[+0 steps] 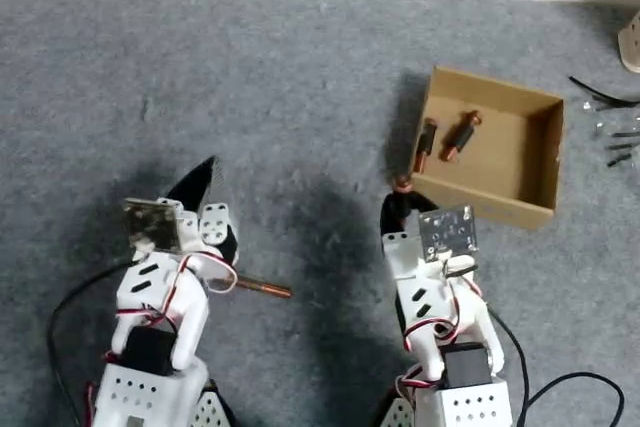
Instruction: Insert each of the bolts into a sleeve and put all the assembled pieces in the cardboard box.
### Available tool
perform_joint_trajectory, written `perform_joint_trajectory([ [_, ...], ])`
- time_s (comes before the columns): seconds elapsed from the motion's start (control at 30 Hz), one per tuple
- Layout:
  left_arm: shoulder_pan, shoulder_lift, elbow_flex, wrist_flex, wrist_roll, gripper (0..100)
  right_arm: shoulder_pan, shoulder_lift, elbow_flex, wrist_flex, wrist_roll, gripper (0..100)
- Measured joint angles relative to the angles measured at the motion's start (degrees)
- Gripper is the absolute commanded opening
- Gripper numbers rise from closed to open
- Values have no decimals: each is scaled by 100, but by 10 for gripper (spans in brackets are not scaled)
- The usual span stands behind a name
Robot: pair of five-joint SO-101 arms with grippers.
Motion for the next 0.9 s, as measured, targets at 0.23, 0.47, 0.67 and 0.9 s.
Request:
perform_joint_trajectory([
  [0.23,-53,0,0,571,-1433,6,774,0,0,0,0,5],
  [0.47,-44,0,0,492,-1512,6,1319,0,0,-501,0,5],
  [0.67,-44,0,18,492,-1530,6,1327,457,-44,-703,-70,5],
  [0.9,-44,0,26,387,-1547,6,1327,3393,-1512,-1679,-703,5],
])
